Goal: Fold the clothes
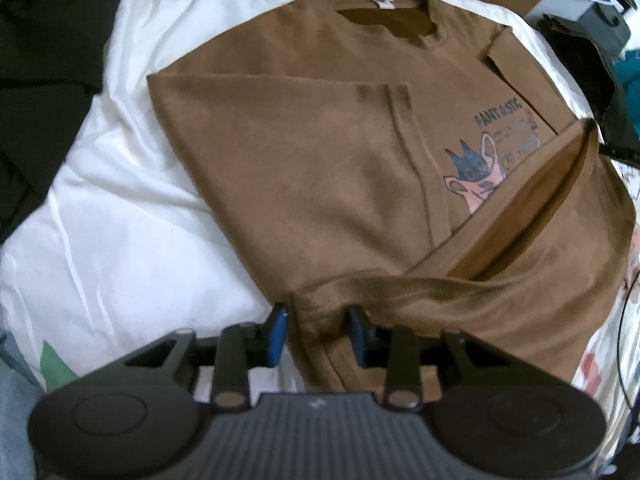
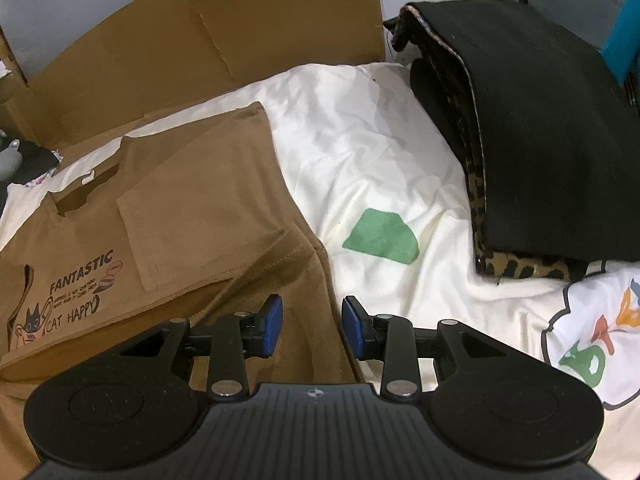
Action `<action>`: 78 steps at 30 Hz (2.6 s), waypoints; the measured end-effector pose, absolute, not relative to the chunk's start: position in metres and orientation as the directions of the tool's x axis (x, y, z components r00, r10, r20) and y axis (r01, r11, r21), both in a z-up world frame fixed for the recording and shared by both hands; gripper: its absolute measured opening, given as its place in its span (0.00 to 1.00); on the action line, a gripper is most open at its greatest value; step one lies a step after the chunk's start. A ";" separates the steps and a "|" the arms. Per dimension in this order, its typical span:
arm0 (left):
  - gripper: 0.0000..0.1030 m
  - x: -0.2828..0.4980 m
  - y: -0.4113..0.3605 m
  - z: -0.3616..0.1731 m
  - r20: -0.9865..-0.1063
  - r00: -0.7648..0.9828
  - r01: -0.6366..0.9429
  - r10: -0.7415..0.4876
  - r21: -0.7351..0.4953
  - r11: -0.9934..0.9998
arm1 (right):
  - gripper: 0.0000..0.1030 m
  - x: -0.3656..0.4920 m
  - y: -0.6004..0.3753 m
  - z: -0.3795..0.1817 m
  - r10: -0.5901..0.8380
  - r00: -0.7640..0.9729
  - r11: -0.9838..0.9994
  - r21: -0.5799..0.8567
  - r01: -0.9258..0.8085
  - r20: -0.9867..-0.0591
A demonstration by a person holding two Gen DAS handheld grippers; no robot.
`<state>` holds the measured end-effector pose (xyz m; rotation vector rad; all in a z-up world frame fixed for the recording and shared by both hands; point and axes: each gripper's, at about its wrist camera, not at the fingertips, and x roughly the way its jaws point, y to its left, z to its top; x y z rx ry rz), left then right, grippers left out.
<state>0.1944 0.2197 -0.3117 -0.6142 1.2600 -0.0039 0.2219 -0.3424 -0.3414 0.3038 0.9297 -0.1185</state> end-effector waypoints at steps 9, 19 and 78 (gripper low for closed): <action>0.06 0.182 0.228 -0.302 -0.880 0.346 -0.392 -0.325 -0.450 0.802 | 0.39 0.228 -0.343 -0.338 0.039 0.620 0.970 0.179 0.166 -0.784; 0.05 0.171 0.235 -0.310 -0.897 0.306 -0.453 -0.319 -0.432 0.780 | 0.39 0.237 -0.338 -0.346 0.021 0.623 0.989 0.108 0.102 -0.782; 0.04 0.142 0.233 -0.274 -0.856 0.447 -0.367 -0.261 -0.441 0.819 | 0.02 0.241 -0.333 -0.285 -0.089 0.703 0.991 0.007 0.133 -0.706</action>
